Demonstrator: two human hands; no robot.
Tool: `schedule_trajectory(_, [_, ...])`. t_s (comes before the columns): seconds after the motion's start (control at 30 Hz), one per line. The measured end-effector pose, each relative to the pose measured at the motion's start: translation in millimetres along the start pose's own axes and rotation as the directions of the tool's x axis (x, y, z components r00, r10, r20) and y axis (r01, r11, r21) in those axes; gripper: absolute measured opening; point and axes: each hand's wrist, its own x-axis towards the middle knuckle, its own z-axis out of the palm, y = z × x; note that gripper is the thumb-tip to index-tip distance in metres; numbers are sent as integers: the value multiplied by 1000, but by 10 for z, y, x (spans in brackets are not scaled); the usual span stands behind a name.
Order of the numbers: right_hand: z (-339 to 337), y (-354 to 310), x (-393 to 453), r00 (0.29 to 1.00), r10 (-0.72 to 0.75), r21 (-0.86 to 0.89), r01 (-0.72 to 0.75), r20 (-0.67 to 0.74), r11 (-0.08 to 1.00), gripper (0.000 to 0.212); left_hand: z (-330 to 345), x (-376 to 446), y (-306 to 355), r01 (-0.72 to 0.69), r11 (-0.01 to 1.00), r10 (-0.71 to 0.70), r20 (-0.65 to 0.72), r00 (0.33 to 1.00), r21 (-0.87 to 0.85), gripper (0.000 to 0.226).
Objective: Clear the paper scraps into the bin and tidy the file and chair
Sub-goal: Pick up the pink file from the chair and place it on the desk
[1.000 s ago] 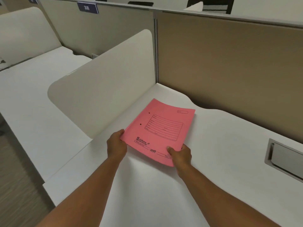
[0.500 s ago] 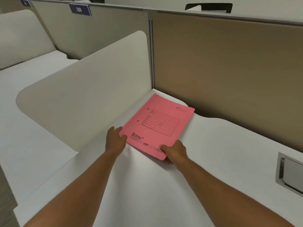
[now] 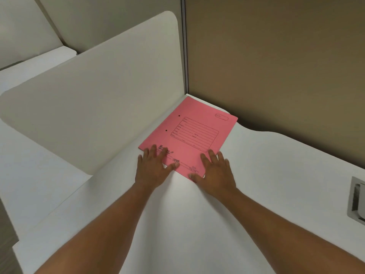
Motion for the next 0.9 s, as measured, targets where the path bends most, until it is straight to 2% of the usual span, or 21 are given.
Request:
schedule_trajectory(0.3, [-76, -26, 134, 1000, 16, -24, -15, 21, 1000, 94, -24, 222, -26, -19, 999, 20, 26, 999, -36, 93])
schedule_trajectory(0.7, [-160, -30, 156, 999, -11, -32, 12, 40, 999, 95, -23, 150, -39, 4, 998, -5, -17, 1000, -55, 103])
schedule_trajectory(0.8, [-190, -23, 43, 1000, 0, 67, 0, -12, 998, 100, -47, -153, 49, -8, 993, -3, -92, 996, -114, 106])
schedule_trajectory(0.9, [-85, -80, -367, 988, -29, 146, 51, -152, 988, 100, 44, -697, 166, -66, 981, 35, -168, 985, -181, 96])
